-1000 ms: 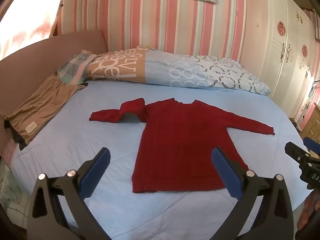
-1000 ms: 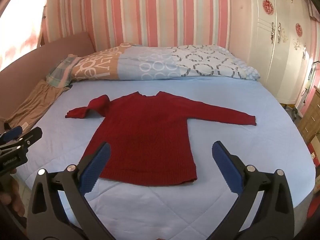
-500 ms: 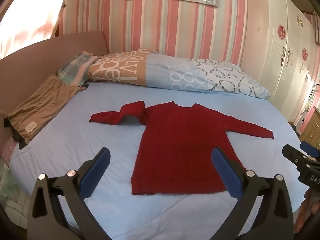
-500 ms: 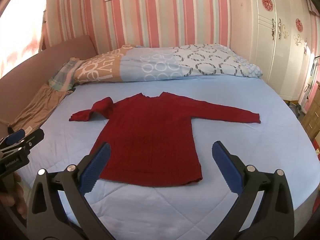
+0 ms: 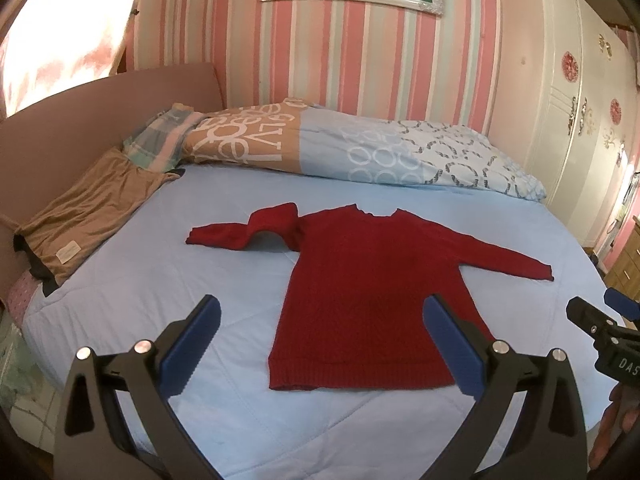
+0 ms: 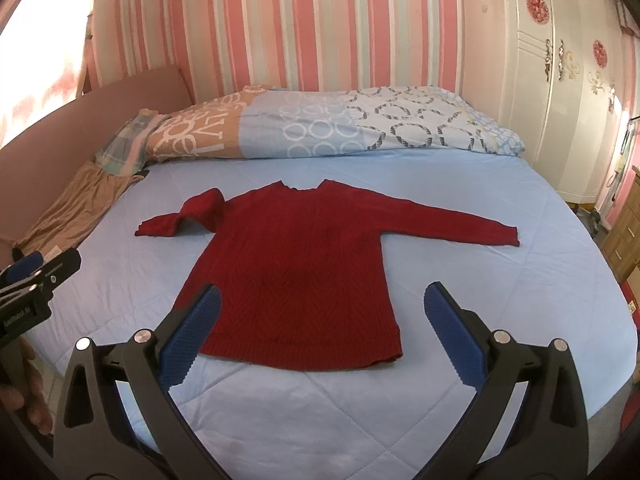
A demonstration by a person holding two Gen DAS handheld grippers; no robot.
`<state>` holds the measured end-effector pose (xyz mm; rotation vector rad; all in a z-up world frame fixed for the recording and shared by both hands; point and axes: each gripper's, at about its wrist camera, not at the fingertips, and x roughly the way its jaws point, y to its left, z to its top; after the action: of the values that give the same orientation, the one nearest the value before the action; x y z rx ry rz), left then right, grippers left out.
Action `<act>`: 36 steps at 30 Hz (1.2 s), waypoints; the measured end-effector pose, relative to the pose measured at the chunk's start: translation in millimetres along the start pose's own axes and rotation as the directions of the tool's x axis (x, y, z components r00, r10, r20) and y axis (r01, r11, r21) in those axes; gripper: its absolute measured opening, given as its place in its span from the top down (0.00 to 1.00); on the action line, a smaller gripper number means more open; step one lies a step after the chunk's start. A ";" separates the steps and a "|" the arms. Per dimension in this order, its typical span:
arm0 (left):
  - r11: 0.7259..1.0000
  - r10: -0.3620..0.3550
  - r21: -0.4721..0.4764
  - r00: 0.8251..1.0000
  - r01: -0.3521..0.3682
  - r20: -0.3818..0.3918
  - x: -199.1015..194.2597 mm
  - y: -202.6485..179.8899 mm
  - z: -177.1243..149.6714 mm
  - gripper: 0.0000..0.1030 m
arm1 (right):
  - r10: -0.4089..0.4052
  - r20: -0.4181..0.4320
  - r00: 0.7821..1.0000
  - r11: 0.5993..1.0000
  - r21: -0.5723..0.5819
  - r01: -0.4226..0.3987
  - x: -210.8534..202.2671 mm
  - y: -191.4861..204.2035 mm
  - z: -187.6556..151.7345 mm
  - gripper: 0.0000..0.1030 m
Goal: Fold small clothes
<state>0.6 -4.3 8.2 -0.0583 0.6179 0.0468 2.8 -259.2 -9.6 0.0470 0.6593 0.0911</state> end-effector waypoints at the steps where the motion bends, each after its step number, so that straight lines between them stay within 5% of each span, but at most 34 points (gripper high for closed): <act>1: 1.000 0.002 -0.002 1.000 -0.002 0.001 0.0 -1.5 0.2 0.02 | 0.003 0.000 1.000 1.000 0.002 -0.003 0.3 0.2 1.6 0.03; 36: 1.000 -0.012 0.004 1.000 0.013 -0.008 5.1 5.9 -6.1 0.02 | -0.023 -0.004 1.000 1.000 -0.005 0.023 -0.6 -4.1 5.4 0.03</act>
<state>0.9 1.3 0.1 -0.0589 0.6255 0.0334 6.0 -263.4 -5.2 0.0339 0.6632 0.0707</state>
